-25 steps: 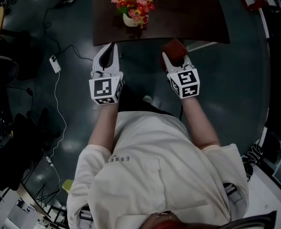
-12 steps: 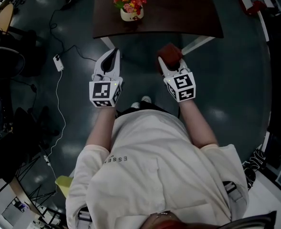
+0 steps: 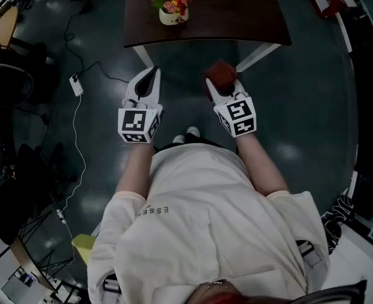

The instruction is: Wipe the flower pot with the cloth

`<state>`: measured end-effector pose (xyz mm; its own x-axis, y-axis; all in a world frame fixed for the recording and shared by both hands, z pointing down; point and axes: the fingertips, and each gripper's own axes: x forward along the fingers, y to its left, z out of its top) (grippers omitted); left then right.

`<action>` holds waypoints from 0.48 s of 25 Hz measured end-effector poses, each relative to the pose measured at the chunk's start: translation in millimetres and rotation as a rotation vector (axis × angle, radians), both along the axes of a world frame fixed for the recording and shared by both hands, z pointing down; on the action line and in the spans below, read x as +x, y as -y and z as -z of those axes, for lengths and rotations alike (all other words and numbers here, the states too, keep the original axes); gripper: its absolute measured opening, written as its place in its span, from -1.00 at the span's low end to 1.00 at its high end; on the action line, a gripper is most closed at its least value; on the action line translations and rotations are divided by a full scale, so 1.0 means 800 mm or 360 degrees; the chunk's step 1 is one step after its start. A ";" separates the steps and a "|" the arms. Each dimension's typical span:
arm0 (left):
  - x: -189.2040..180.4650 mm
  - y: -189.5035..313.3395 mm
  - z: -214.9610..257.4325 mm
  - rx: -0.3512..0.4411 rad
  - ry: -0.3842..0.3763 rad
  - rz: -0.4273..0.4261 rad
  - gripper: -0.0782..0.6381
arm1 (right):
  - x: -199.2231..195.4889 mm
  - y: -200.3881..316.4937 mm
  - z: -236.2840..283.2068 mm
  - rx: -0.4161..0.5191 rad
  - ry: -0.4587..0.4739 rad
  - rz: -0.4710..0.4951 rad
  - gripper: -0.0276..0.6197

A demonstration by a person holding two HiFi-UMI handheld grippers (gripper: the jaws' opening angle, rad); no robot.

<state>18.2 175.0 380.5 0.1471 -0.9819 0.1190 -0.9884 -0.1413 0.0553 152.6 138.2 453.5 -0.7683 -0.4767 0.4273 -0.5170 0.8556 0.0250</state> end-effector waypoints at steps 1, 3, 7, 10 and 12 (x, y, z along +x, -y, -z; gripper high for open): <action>0.001 -0.001 0.001 0.0004 0.0003 0.0001 -0.75 | 0.002 -0.001 0.000 -0.0001 0.0005 -0.0006 -0.78; 0.003 -0.002 0.002 0.0011 0.0012 -0.0006 -0.75 | 0.003 -0.002 0.001 0.0005 0.0010 -0.0013 -0.78; 0.003 -0.001 0.004 0.0016 0.0033 -0.0017 -0.75 | 0.001 -0.001 0.004 0.0015 0.0027 -0.0020 -0.78; 0.002 0.001 0.008 0.0032 0.0046 -0.0014 -0.75 | 0.000 0.001 0.005 0.0028 0.0022 -0.0014 -0.78; 0.005 0.003 0.011 0.0047 0.0051 -0.0038 -0.75 | 0.001 0.003 0.006 0.0032 0.0022 -0.0013 -0.78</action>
